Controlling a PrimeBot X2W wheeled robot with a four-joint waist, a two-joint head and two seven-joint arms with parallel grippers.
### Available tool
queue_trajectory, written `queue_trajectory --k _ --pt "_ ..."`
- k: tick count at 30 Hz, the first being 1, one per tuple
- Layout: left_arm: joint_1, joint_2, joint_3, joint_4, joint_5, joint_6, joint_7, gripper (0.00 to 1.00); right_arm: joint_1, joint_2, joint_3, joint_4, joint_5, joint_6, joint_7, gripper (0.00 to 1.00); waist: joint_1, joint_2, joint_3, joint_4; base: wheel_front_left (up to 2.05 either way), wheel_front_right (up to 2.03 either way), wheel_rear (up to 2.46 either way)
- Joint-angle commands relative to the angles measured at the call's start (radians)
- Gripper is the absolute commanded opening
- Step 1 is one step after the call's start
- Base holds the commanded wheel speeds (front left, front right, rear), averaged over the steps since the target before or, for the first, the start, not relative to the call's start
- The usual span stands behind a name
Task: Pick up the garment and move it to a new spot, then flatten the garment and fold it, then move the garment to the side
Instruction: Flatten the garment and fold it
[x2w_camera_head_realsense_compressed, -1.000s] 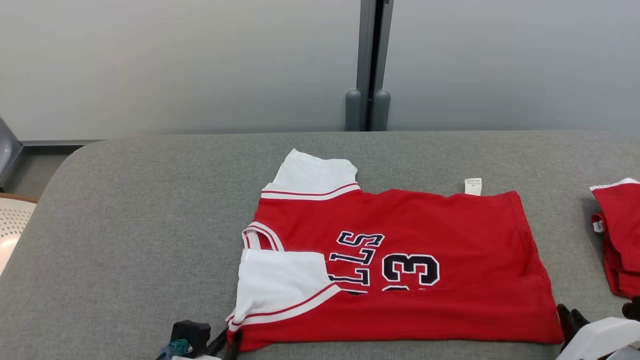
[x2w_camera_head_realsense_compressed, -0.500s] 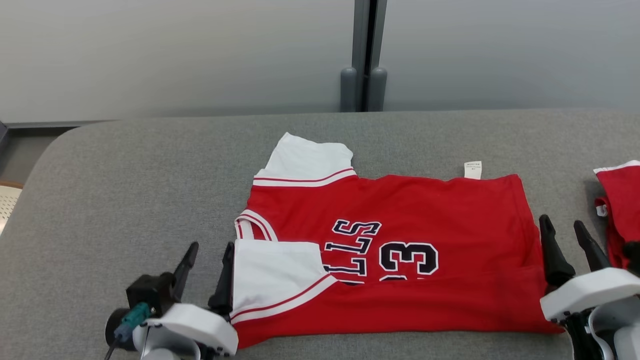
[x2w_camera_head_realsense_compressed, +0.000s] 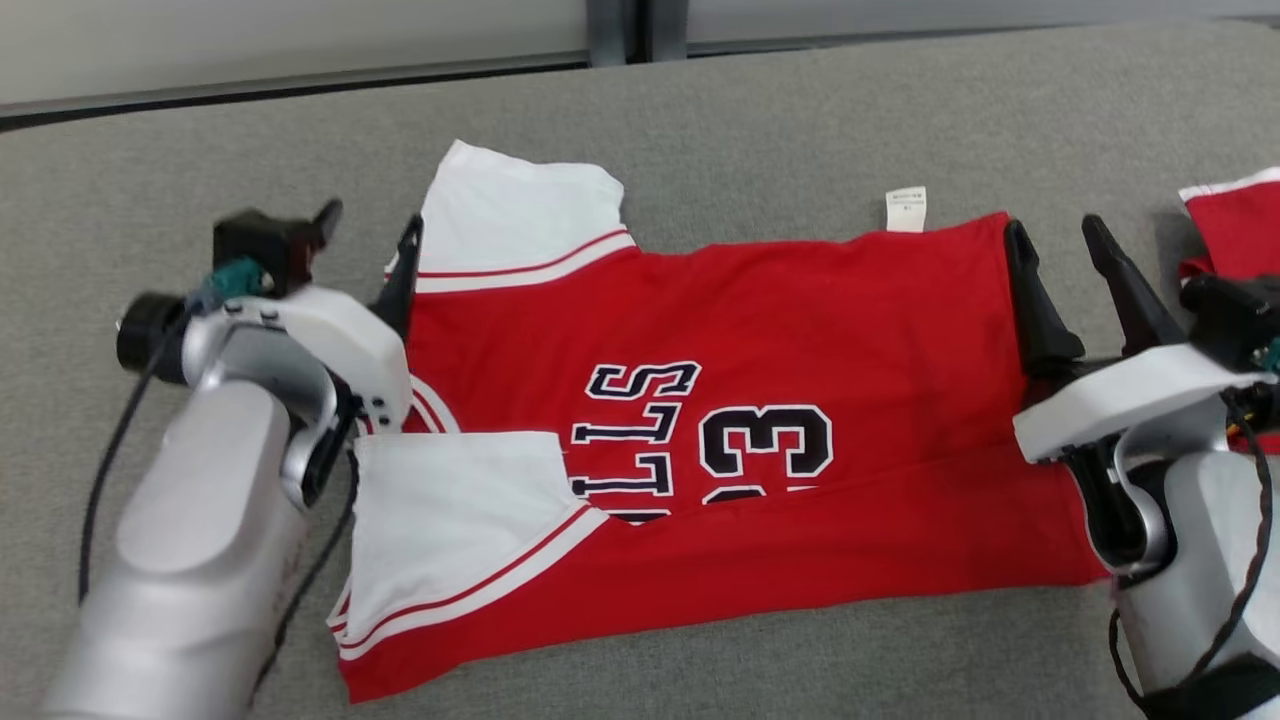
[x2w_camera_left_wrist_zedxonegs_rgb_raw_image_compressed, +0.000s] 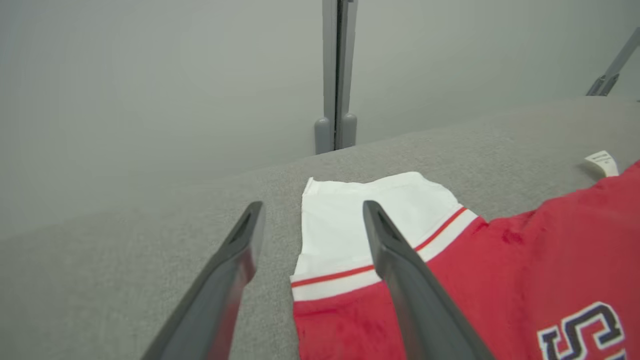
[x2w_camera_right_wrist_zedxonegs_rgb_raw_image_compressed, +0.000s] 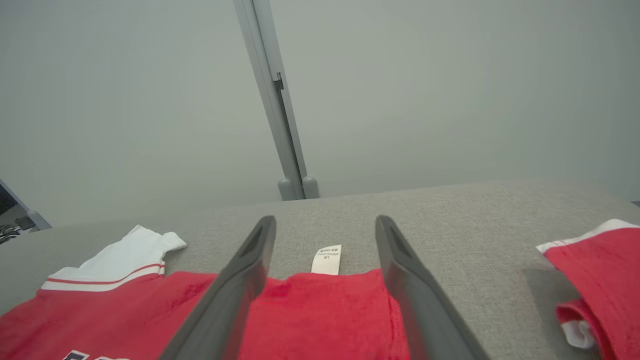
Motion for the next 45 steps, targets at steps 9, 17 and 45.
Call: queue_trajectory --k 9,17,45 --pt "-0.351 0.106 -0.047 0.188 -0.042 -0.070 0.265 1.00 -0.196 0.026 0.080 0.076 0.008 0.000 -0.051 1.00 0.0001 0.0000 0.201 -0.155 0.00 0.00 0.00" --pt "-0.502 0.193 -0.212 0.221 -0.132 -0.072 0.428 1.00 -0.268 0.046 0.102 0.133 0.032 0.000 -0.094 1.00 0.0001 0.0000 0.254 -0.197 0.00 0.00 0.00" --pt "-0.551 0.240 -0.463 0.232 -0.412 -0.071 0.282 0.00 -0.359 -0.036 0.108 0.298 0.133 0.000 0.009 1.00 0.0001 0.0000 0.243 -0.107 0.00 0.00 0.00"
